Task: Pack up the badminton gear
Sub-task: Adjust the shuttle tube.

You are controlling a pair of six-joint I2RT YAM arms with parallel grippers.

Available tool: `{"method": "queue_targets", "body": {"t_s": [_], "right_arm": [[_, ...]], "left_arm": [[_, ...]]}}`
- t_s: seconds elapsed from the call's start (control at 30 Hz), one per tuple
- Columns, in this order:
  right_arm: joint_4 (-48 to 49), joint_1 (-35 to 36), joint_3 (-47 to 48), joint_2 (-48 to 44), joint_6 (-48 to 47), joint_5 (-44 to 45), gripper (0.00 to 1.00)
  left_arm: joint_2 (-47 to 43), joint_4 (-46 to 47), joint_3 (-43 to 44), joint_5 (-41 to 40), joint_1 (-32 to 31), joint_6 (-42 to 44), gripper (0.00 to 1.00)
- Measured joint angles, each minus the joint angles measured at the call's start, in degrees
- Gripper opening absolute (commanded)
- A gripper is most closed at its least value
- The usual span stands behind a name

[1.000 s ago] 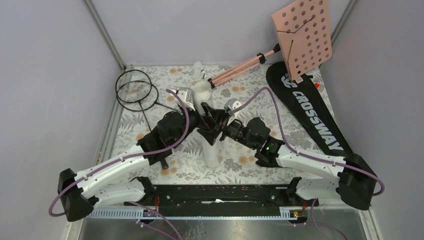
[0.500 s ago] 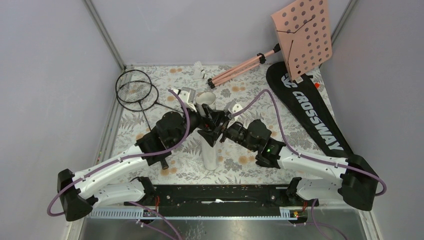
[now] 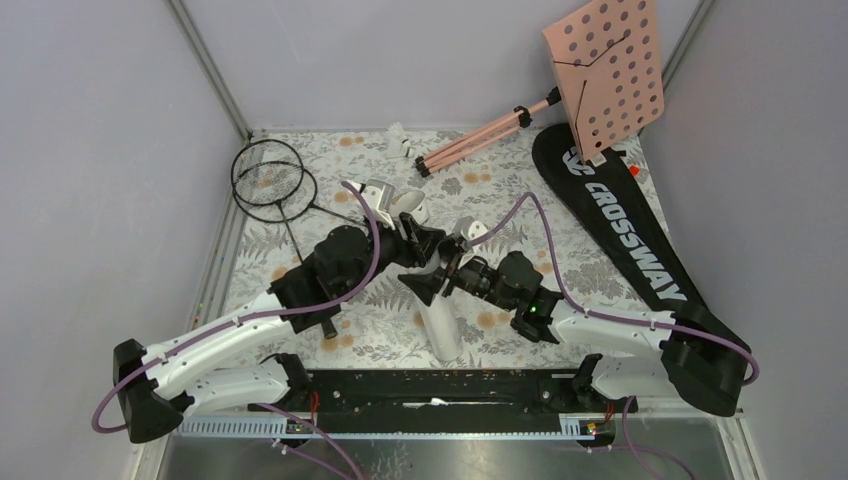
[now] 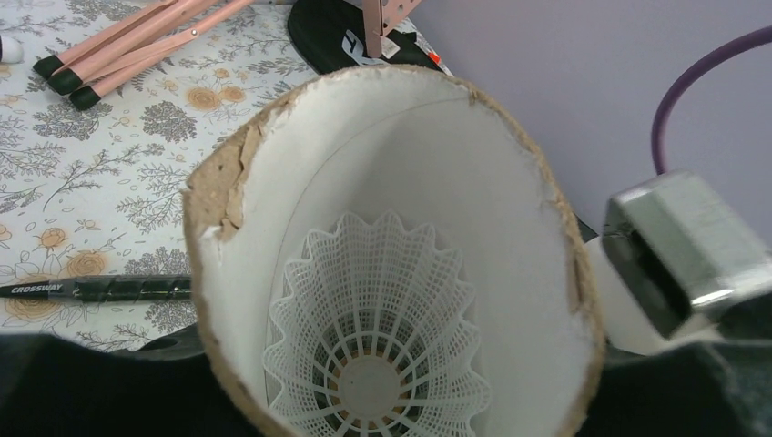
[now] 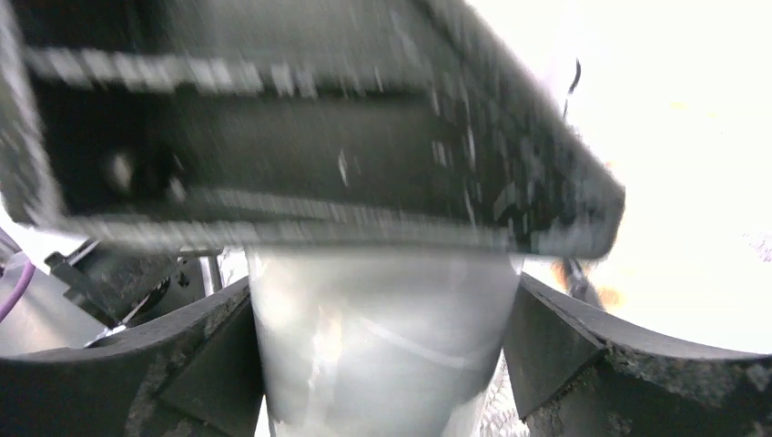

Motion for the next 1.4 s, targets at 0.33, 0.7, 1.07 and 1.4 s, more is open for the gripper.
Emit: {"method": "queue_targets", "body": {"t_s": [0.33,0.7,1.07,1.4], "right_arm": [[1.16,-0.35,-5.64,2.54,2.01,-2.89,0.88],[4.46,-0.24,-6.56,4.55,2.58,-4.00,0.45],[-15.52,-0.22,-5.68,-11.85,-6.47,9.55,0.43],[-28.00,-3.39,-5.27,-17.35,-10.14,19.93,0.33]], "left_arm": [[-0.26,-0.33,0.00,-1.53,0.00,-0.04,0.36],[-0.35,0.02,0.04,-2.80,-0.04,0.85,0.99],[-1.44,-4.52,4.98,0.66,3.10,0.11,0.99],[15.39,-2.45,11.87,39.12,30.40,-7.61,0.99]]}}
